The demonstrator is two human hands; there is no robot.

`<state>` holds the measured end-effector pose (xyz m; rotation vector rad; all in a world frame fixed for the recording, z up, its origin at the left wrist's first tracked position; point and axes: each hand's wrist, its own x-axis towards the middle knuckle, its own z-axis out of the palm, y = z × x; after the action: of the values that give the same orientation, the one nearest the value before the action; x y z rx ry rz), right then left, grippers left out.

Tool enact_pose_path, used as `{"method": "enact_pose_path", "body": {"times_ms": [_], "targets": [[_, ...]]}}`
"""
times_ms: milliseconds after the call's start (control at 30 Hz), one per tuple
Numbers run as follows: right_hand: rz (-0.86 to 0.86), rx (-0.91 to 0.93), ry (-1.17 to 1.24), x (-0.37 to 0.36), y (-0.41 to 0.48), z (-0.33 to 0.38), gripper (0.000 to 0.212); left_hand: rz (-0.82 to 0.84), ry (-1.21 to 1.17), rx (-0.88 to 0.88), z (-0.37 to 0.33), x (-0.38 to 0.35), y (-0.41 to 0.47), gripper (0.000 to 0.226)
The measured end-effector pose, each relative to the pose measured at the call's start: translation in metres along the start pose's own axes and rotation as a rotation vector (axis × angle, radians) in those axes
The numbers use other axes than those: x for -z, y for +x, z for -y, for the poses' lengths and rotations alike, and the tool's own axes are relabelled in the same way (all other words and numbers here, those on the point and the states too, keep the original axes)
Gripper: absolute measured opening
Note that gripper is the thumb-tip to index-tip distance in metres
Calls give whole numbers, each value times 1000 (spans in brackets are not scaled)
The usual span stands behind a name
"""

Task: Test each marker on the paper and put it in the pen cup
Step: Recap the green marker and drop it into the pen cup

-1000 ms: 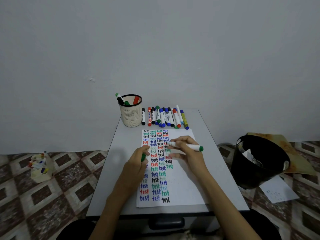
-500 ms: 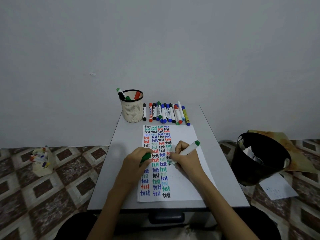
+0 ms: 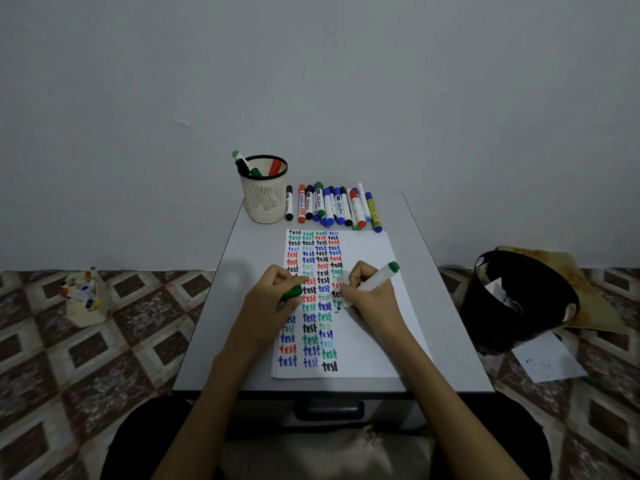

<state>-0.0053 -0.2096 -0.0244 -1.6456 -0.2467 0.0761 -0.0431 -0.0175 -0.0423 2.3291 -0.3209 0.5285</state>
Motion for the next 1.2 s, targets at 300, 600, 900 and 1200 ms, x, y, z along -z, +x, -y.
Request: {"method": "enact_pose_path", "body": {"times_ms": [300,600,900,1200], "targets": [[20,21,-21,-1,-1,-2,24,-1,20,14,0,0,0,32],[-17,26,7,-1,0,-8,25,-9,17,21,-2,1,-1,31],[-52,46,-3,1,-2,-4,33,-10,9,25,-2,2,0,31],[-33,39,-15,1,-2,-2,23,-12,-3,41,-2,1,0,29]]}}
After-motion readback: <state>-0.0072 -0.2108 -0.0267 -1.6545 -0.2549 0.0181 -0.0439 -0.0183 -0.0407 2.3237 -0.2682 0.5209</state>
